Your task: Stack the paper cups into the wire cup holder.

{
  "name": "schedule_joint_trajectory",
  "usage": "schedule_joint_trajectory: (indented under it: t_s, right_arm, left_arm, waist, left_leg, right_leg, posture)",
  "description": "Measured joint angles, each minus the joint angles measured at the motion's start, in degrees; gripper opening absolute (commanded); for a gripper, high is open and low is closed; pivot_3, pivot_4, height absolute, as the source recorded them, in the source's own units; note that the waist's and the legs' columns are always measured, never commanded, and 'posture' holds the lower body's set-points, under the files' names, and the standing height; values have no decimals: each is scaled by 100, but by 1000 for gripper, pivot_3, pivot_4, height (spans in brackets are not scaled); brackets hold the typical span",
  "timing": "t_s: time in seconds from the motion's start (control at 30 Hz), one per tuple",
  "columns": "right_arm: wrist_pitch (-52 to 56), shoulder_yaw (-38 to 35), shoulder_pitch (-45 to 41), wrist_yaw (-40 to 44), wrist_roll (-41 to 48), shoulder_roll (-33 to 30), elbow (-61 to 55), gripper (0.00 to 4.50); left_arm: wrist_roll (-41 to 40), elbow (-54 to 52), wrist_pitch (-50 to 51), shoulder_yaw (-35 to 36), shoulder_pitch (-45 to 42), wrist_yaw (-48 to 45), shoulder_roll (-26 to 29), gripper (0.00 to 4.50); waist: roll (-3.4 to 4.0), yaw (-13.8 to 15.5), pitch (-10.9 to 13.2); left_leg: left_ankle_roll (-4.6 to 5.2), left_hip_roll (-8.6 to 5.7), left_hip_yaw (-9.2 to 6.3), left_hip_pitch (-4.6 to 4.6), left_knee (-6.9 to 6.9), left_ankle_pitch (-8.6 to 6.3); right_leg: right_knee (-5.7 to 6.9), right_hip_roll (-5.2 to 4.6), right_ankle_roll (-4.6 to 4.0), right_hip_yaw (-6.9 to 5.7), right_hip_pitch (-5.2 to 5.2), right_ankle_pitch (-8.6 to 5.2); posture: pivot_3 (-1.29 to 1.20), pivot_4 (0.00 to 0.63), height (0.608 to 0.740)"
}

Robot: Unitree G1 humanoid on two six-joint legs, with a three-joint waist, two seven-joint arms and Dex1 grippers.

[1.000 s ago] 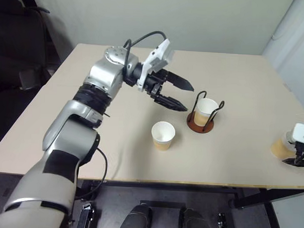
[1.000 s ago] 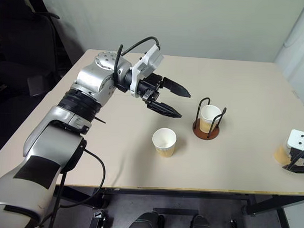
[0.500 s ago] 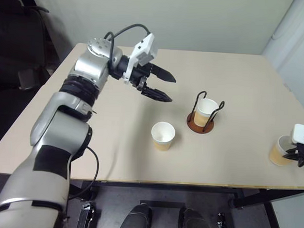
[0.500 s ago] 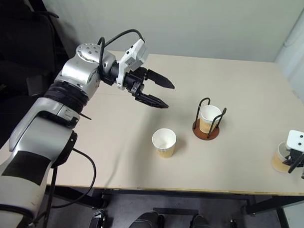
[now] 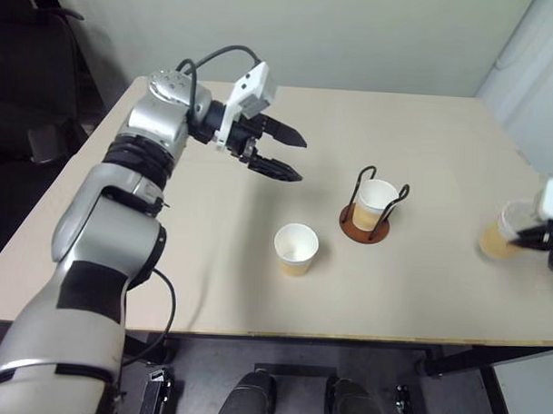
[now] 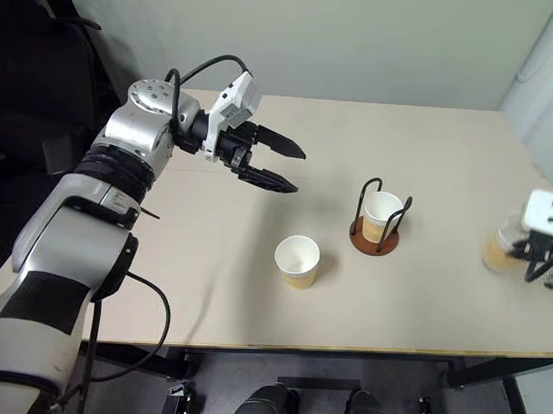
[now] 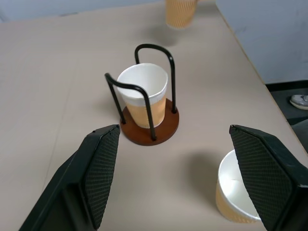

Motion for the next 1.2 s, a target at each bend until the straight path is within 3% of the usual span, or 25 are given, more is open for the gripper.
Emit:
schedule_joint_trajectory:
  t_s: [0.17,0.5,1.2]
  right_arm:
    - [706,194,-1537,-72,541,-45,-466,39]
    - [1890,1564,-3973,-201,991,1250,-852,39]
    - [1290,2493,-3965,-170,317,2273,-95,39]
  left_arm:
    - [18,62,-39,54,6,-1,14,3907]
    - [-254,-447,-1,-46,55,-4,186,3907]
    - [-423,-709,36,-326,121,-4,542,3907]
  waist:
    - [-2,1,1]
    - [1,-10,3]
    - [3,-41,5]
  left_leg:
    - [-2,2,-5,0,-12,-1]
    - [-7,4,-29,-3,-14,1]
    - [-30,1,-32,2,-33,13]
  right_leg:
    - [-4,1,-11,-3,-5,-9]
    - [14,8,-16,-16,-21,-10]
    - [85,6,-65,-26,-54,-42]
  posture:
    - [0,150,740]
    - [0,150,740]
    - [0,150,740]
